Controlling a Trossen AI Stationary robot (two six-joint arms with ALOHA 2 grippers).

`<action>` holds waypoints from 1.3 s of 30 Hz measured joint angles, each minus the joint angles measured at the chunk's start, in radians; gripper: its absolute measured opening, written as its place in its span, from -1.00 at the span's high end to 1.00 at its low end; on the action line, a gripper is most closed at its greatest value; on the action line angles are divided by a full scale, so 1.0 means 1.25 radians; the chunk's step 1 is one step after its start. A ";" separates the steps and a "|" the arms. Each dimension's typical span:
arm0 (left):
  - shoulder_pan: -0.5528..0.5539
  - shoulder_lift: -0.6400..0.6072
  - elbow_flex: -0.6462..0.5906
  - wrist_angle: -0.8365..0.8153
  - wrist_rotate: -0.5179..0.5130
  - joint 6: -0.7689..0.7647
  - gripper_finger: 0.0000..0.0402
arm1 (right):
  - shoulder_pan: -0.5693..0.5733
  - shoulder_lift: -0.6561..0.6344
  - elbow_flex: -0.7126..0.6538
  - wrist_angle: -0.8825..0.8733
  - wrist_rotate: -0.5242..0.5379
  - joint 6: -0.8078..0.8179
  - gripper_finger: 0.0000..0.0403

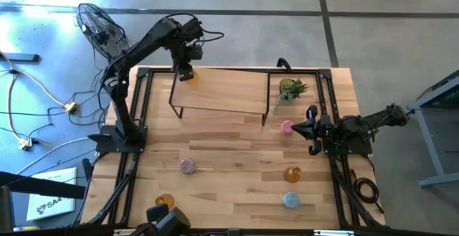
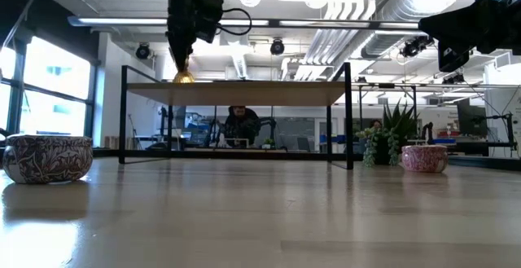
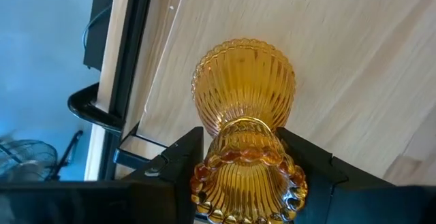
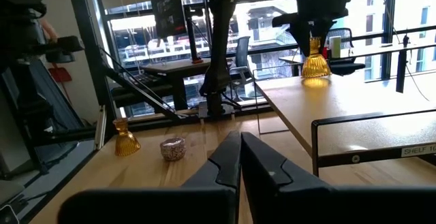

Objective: Pick & Place candle stick holders
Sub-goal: Put the top left yellow glass candle holder on the shelf, then put the pink scented candle on the shelf

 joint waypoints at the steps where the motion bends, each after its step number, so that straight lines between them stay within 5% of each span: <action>1: 0.000 0.000 0.000 0.000 0.001 -0.009 0.08 | 0.000 0.000 0.000 0.000 0.000 0.000 0.97; 6: 0.000 0.000 0.000 0.013 0.000 -0.030 -0.46 | 0.000 0.000 0.000 0.000 0.000 0.000 0.96; 10: 0.000 0.000 0.000 0.023 -0.001 -0.048 -0.63 | 0.000 0.000 0.000 0.000 0.000 0.000 0.96; 19: -0.019 -0.002 0.002 0.017 -0.098 -0.065 -0.58 | 0.000 0.000 0.000 0.000 0.000 0.000 0.96; 31: -0.145 -0.008 0.172 0.001 -0.082 -0.114 -0.57 | 0.000 0.000 0.000 0.000 0.000 0.000 0.97; 39: -0.316 -0.076 0.223 -0.020 -0.035 -0.197 -0.57 | 0.000 0.000 0.000 0.000 0.000 0.000 0.97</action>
